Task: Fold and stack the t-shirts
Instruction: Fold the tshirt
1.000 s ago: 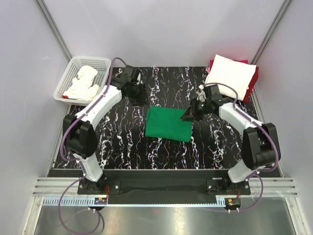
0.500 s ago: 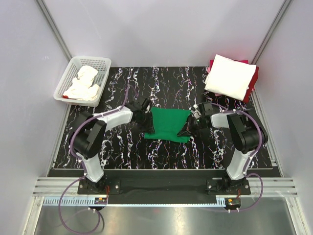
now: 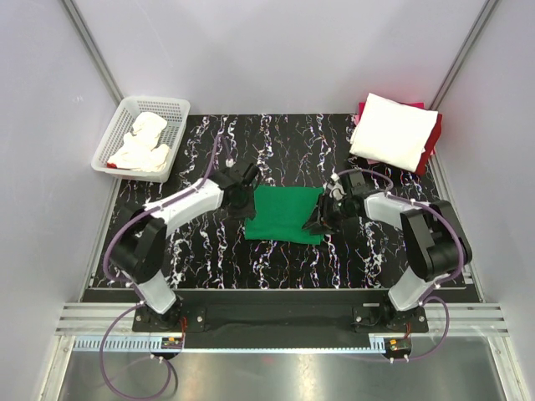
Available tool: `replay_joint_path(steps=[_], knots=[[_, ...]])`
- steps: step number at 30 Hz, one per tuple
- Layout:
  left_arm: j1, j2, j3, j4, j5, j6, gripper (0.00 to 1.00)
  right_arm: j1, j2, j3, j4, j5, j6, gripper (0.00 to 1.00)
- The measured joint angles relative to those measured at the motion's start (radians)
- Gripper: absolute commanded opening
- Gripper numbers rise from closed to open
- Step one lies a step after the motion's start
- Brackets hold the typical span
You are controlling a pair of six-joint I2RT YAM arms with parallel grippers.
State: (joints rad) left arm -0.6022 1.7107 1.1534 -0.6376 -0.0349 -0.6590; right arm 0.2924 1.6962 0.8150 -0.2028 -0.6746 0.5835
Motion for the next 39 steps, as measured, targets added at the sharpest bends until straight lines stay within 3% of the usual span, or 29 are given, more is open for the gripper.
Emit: replay_joint_path(steps=[3, 11, 17, 23, 28, 30, 31, 34, 39], knots=[[-0.019, -0.058, 0.066, -0.069, -0.059, 0.004, 0.34, 0.033, -0.058, 0.047, -0.079, 0.030, -0.008, 0.47], [-0.045, -0.195, 0.079, -0.128, -0.093, 0.004, 0.34, 0.164, -0.081, 0.166, -0.070, 0.010, 0.037, 0.24], [-0.044, -0.271, 0.009, -0.142, -0.092, 0.003, 0.35, 0.203, 0.103, 0.172, 0.083, -0.035, 0.108, 0.11], [-0.044, -0.300, -0.040, -0.126, -0.079, -0.004, 0.34, 0.216, 0.286, 0.132, 0.284, -0.129, 0.195, 0.08], [-0.045, -0.300, -0.056, -0.114, -0.069, -0.005, 0.34, 0.219, 0.301, 0.113, 0.371, -0.157, 0.225, 0.12], [-0.048, -0.300, -0.056, -0.105, -0.066, -0.005, 0.34, 0.220, 0.294, 0.113, 0.364, -0.154, 0.225, 0.20], [-0.051, -0.300, -0.056, -0.100, -0.063, -0.005, 0.34, 0.222, 0.283, 0.114, 0.354, -0.146, 0.222, 0.30], [-0.073, -0.300, -0.059, -0.082, -0.055, -0.009, 0.33, 0.229, 0.218, 0.137, 0.246, -0.105, 0.191, 0.41], [-0.107, -0.294, -0.094, -0.010, -0.013, -0.025, 0.32, 0.231, 0.061, 0.265, 0.016, -0.023, 0.112, 0.43]])
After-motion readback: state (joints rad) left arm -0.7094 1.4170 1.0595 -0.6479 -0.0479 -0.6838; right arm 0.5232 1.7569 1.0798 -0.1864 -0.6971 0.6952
